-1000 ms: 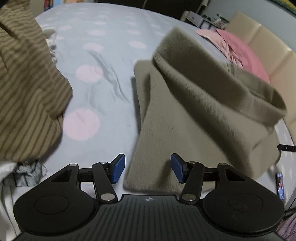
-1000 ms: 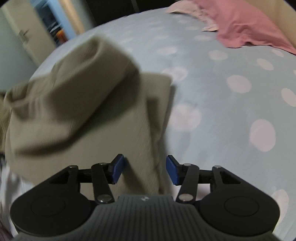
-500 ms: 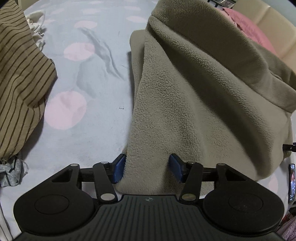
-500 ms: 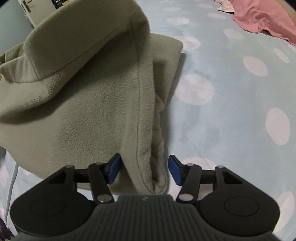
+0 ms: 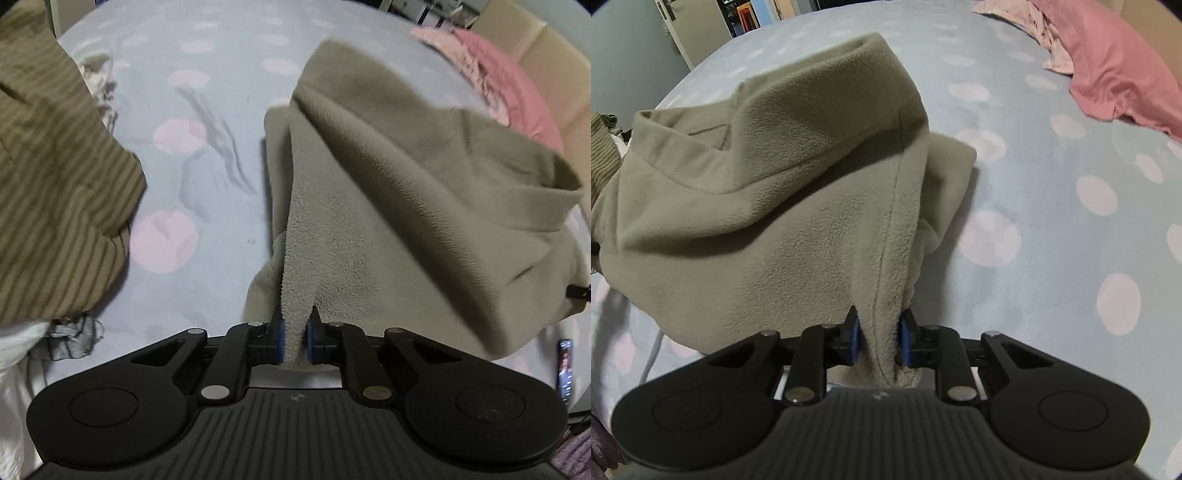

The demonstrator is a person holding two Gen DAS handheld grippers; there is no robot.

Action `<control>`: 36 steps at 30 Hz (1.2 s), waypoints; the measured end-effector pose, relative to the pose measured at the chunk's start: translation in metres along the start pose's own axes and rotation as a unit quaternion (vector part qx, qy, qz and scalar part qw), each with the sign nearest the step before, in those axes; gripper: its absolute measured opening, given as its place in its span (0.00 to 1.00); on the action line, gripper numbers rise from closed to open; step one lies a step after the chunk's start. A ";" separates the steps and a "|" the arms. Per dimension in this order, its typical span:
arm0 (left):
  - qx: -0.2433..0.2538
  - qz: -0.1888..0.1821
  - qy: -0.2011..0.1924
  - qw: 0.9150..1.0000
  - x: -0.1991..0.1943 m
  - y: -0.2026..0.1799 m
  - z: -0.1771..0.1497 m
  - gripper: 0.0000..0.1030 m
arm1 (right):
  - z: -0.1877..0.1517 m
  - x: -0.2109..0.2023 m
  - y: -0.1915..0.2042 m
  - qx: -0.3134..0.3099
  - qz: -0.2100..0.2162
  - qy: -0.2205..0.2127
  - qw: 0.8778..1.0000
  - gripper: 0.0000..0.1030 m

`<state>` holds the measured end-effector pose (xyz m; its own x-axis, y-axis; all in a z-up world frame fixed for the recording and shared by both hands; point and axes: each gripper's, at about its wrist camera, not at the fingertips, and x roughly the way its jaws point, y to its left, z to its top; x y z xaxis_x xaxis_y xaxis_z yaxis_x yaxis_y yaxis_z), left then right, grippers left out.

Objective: Fold clothes

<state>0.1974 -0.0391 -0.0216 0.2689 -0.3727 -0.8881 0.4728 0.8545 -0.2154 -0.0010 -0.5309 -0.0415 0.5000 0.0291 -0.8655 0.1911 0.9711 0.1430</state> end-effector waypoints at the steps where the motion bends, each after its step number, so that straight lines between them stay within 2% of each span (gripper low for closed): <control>1: 0.002 0.002 -0.007 1.000 -0.009 -0.001 -0.001 0.08 | 0.000 -0.006 0.002 -0.004 0.003 -0.002 1.000 0.21; 4: 0.002 0.004 -0.019 1.000 -0.022 0.000 0.000 0.08 | -0.002 -0.021 0.012 -0.014 0.015 -0.005 1.000 0.21; 7: 0.007 0.005 -0.018 1.000 -0.046 0.003 -0.015 0.08 | -0.014 -0.034 0.020 -0.026 0.026 -0.006 0.999 0.21; 13: 0.006 0.002 -0.006 1.000 -0.084 0.024 -0.072 0.08 | -0.052 -0.047 0.041 -0.059 0.052 0.016 0.997 0.21; 18: -0.020 -0.003 0.013 1.000 -0.087 0.042 -0.118 0.08 | -0.076 -0.050 0.057 -0.086 0.067 0.034 0.993 0.21; 23: -0.007 0.000 0.027 1.000 -0.073 0.043 -0.129 0.10 | -0.086 -0.027 0.063 -0.107 0.040 0.068 0.991 0.23; 26: -0.003 0.020 0.017 1.000 -0.081 0.046 -0.132 0.13 | -0.087 -0.027 0.066 -0.113 0.023 0.071 0.991 0.27; 29: -0.007 0.032 -0.023 0.999 -0.098 0.054 -0.130 0.13 | -0.087 -0.042 0.072 -0.133 -0.012 0.047 0.990 0.28; 31: 0.003 0.027 -0.050 0.998 -0.109 0.055 -0.125 0.13 | -0.083 -0.056 0.073 -0.140 -0.025 0.023 0.990 0.28; 34: 0.050 0.034 -0.079 0.995 -0.115 0.041 -0.115 0.15 | -0.074 -0.074 0.075 -0.154 -0.013 -0.020 0.988 0.29; 36: 0.084 0.033 -0.093 0.992 -0.114 0.026 -0.108 0.22 | -0.068 -0.078 0.086 -0.184 -0.016 -0.048 0.982 0.35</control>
<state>0.0886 0.0650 0.0304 0.4460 -0.3920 -0.8046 0.5783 0.8123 -0.0752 -0.0810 -0.4341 0.0061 0.5790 -0.0079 -0.8153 -0.1021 0.9914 -0.0821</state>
